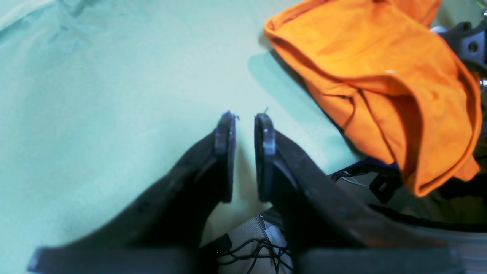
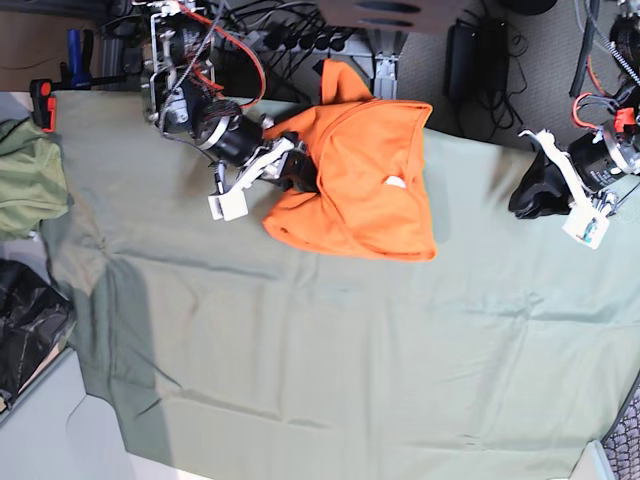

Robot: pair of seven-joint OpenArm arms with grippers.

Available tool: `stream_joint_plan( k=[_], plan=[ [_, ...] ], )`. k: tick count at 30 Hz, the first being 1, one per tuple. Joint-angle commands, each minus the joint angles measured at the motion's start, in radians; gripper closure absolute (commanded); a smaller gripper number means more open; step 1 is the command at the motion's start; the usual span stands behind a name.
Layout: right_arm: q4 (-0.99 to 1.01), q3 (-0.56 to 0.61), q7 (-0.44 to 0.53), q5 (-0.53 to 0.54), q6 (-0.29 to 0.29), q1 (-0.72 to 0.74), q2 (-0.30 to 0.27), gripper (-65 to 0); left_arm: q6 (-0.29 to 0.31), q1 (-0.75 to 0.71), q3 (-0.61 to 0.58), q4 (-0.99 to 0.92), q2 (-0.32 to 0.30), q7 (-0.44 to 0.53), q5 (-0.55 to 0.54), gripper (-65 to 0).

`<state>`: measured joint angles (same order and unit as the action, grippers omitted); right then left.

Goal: Fold the T-shirt properly

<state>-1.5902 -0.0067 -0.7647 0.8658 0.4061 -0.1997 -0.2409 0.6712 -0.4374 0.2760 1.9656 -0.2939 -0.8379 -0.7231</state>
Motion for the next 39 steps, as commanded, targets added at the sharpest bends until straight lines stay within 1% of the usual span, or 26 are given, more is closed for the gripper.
stream_joint_plan(
  k=[1,3,4,10,13,15,17,19,22,24,27,32,34,37,38,39],
  plan=[
    [-0.012,0.002,-0.011,-0.002,0.118,0.000,-0.005,-9.3,0.027,0.002,0.005,0.021,-0.008,0.018,-0.017,-12.8],
    [-0.012,0.002,0.002,-0.019,0.118,0.000,-0.005,-2.4,0.027,0.002,0.005,0.021,-0.008,0.018,-0.018,-12.8],
    [-0.012,0.002,0.006,-0.030,0.118,0.000,-0.005,0.0,0.027,0.002,0.005,0.021,-0.008,0.018,-0.018,-12.8],
    [-0.012,-0.010,0.024,-0.071,0.118,0.008,-0.006,0.0,0.027,0.002,0.005,0.021,-0.009,0.018,-0.021,-12.8],
    [-0.012,-0.062,0.054,-0.089,0.118,0.014,-0.006,0.0,0.027,0.002,0.005,0.021,-0.009,0.017,-0.021,-12.8],
    [-0.012,-0.104,0.052,-0.092,0.118,0.026,-0.013,0.0,0.027,0.002,0.005,0.021,-0.009,0.016,-0.022,-12.8],
    [-0.012,-0.140,0.053,-0.092,0.118,0.034,-0.025,0.0,0.027,0.002,0.005,0.021,-0.009,0.005,-0.036,-12.8],
    [-0.012,-0.161,0.051,-0.092,0.118,0.041,-0.048,0.0,0.027,0.002,0.005,0.021,-0.008,-0.016,-0.074,-12.8],
    [-0.012,-0.175,0.051,-0.091,0.118,0.044,-0.082,0.0,0.027,0.002,0.005,0.021,-0.008,-0.043,-0.131,-12.8],
    [-0.012,-0.175,0.049,-0.091,0.118,0.043,-0.095,0.0,0.027,0.002,0.005,0.021,-0.008,-0.044,-0.134,-12.8],
    [-0.012,-0.174,0.042,-0.080,0.118,0.041,-0.093,0.0,0.027,0.001,0.005,0.021,-0.008,-0.046,-0.140,-12.8],
    [-0.012,-0.172,0.021,-0.063,0.118,0.041,-0.086,0.0,0.027,-0.028,-0.002,0.021,-0.008,-0.073,-0.179,-12.7],
    [-0.012,-0.166,0.007,-0.049,0.118,0.041,-0.079,0.0,0.027,-0.048,-0.024,0.021,-0.009,-0.084,-0.182,-12.2],
    [-0.012,-0.151,0.005,-0.047,0.118,0.041,-0.065,0.0,0.027,-0.068,-0.101,0.021,-0.008,-0.087,-0.164,-10.7],
    [-0.012,-0.148,0.006,-0.047,0.118,0.041,-0.059,-6.8,0.027,-0.068,-0.137,0.021,-0.008,-0.087,-0.143,-8.6],
    [-0.012,-0.148,0.006,-0.047,0.118,0.041,-0.052,-16.1,0.027,-0.066,-0.175,0.021,-0.008,-0.087,-0.114,-5.5]
  ],
)
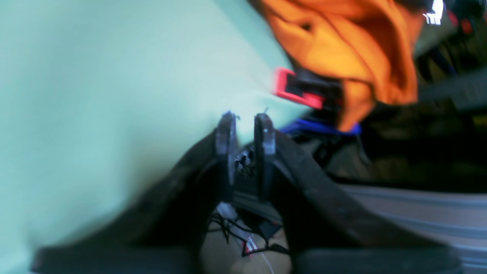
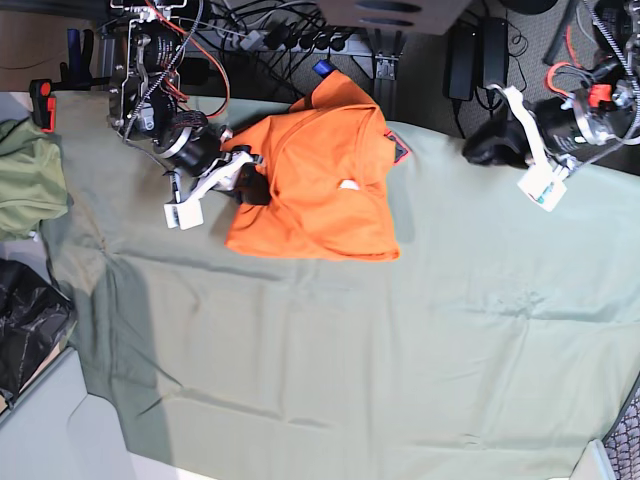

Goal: Fold the T-shirt properly

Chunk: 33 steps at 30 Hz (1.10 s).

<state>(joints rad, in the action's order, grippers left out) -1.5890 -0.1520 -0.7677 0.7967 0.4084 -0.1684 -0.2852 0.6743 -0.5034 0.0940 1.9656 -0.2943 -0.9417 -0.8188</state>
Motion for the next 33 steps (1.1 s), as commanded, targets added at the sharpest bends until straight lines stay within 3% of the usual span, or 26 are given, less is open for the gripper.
stream_joint_plan(
  k=[1,3,4,11,15,16,19,20,33],
  plan=[
    [-0.013,-0.003,0.008,0.022,0.116,0.010,-0.002,-24.7,0.024,0.002,-0.032,0.021,-0.008,0.017,0.006,-2.0],
    [-0.013,-0.003,0.012,0.021,0.116,0.011,0.004,-35.4,0.024,0.005,-0.108,0.021,-0.008,0.018,0.056,0.0],
    [-0.013,-0.003,0.017,0.021,0.116,0.013,0.003,-36.2,0.024,0.006,-0.141,0.021,-0.008,0.020,0.082,0.0],
    [-0.013,-0.019,0.031,0.014,0.116,0.027,0.003,-36.2,0.024,0.037,-0.306,0.021,-0.007,0.056,0.240,0.0],
    [-0.013,-0.021,0.029,0.013,0.116,0.027,0.002,-36.2,0.024,0.056,-0.323,0.027,-0.003,0.100,0.373,0.0],
    [-0.013,-0.021,0.027,0.013,0.116,0.027,0.002,-36.2,0.024,0.063,-0.322,0.032,-0.003,0.100,0.400,-3.0],
    [-0.013,-0.021,0.027,0.013,0.116,0.027,0.000,-36.2,0.024,0.068,-0.322,0.053,-0.008,0.108,0.432,-26.2],
    [-0.013,-0.021,0.027,0.013,0.116,0.027,0.000,-36.2,0.017,0.068,-0.322,0.059,-0.008,0.113,0.431,-30.7],
    [-0.013,-0.021,0.027,0.006,0.116,0.027,0.000,-36.2,0.017,0.074,-0.324,0.092,0.018,0.220,0.476,-31.6]
  ],
)
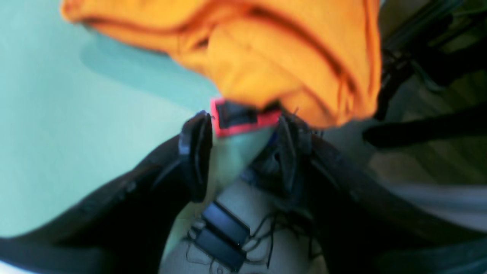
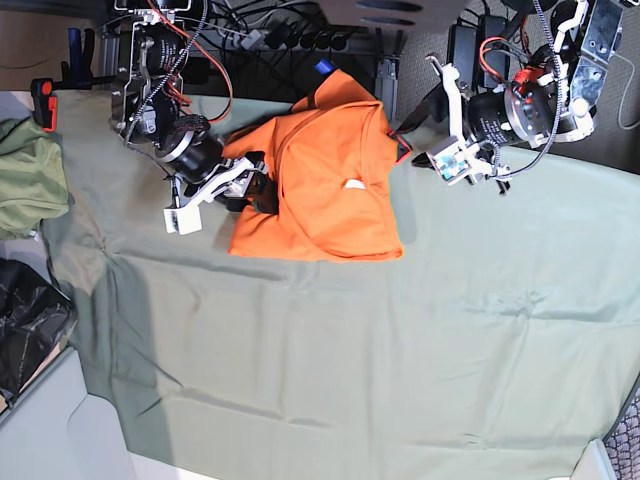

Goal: Fold the T-shirt properly

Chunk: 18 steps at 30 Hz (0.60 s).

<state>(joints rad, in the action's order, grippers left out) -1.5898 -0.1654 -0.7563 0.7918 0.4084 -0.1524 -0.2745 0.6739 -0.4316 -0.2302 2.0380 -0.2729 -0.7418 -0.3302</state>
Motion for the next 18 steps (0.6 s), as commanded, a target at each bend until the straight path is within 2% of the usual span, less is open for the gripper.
stream_joint_plan(
  k=[1,6,12,16,18],
  plan=[
    [-0.013,-0.007,0.016,0.012,0.116,0.011,-0.011,-36.2,0.018,0.002,-0.002,0.019,0.003,0.020,-0.013,-31.6],
    [-0.013,-0.007,0.015,0.008,0.116,0.011,-0.011,-36.2,0.018,0.002,-0.035,0.019,0.030,0.040,0.047,-31.6],
    [-0.013,-0.007,0.015,0.008,0.115,0.011,-0.011,-36.2,0.017,0.002,-0.084,0.019,0.029,0.055,0.069,-31.4],
    [-0.013,-0.007,0.015,0.008,0.116,0.011,-0.011,-36.2,-0.031,0.002,-0.122,0.018,0.029,0.100,0.135,-31.3],
    [-0.013,-0.007,0.015,0.009,0.116,0.010,-0.011,-36.2,-0.035,0.002,-0.127,0.018,0.030,0.120,0.142,-27.6]
  ],
)
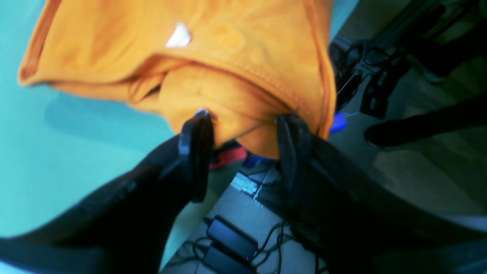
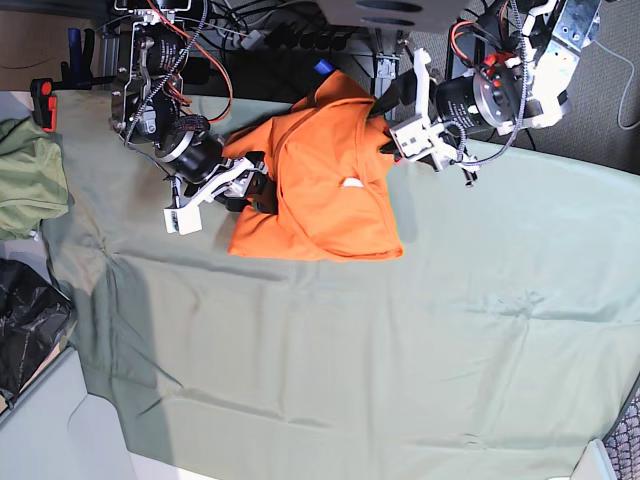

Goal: Fold the T-shirt properly

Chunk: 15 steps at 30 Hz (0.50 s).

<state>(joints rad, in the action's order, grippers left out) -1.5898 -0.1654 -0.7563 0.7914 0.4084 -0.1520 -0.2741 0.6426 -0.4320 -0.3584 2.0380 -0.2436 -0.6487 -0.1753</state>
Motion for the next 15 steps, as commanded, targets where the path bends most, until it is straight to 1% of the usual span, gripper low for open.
stream_joint_plan(
  k=[1,3,6,10,11,13,15],
  plan=[
    [-0.013,-0.007,0.015,0.009,0.116,0.010,-0.011,-36.2,-0.003,0.003,0.002,0.018,0.000,0.034,-0.013,-24.2],
    [-0.013,-0.007,0.015,0.010,0.116,0.010,-0.011,-36.2,-0.003,0.016,0.002,0.017,0.000,0.039,0.001,-18.2],
    [-0.013,-0.007,0.015,0.013,0.116,0.010,-0.011,-36.2,-0.003,0.043,0.002,0.003,0.000,0.040,0.021,-15.2],
    [-0.013,-0.007,0.015,0.013,0.116,0.010,-0.011,-36.2,-0.003,0.073,0.001,-0.051,0.000,0.040,0.021,-2.3],
    [-0.013,-0.007,0.015,0.013,0.116,0.010,-0.011,-36.2,-0.003,0.079,0.001,-0.062,0.000,0.039,0.021,0.0],
    [-0.013,-0.007,0.015,0.013,0.116,0.010,-0.011,-36.2,0.002,0.086,0.001,-0.076,0.000,0.038,0.021,0.0],
    [-0.013,-0.007,0.015,0.013,0.116,0.010,-0.011,-36.2,0.042,0.086,0.001,-0.077,0.000,0.037,0.020,0.0]
  ],
)
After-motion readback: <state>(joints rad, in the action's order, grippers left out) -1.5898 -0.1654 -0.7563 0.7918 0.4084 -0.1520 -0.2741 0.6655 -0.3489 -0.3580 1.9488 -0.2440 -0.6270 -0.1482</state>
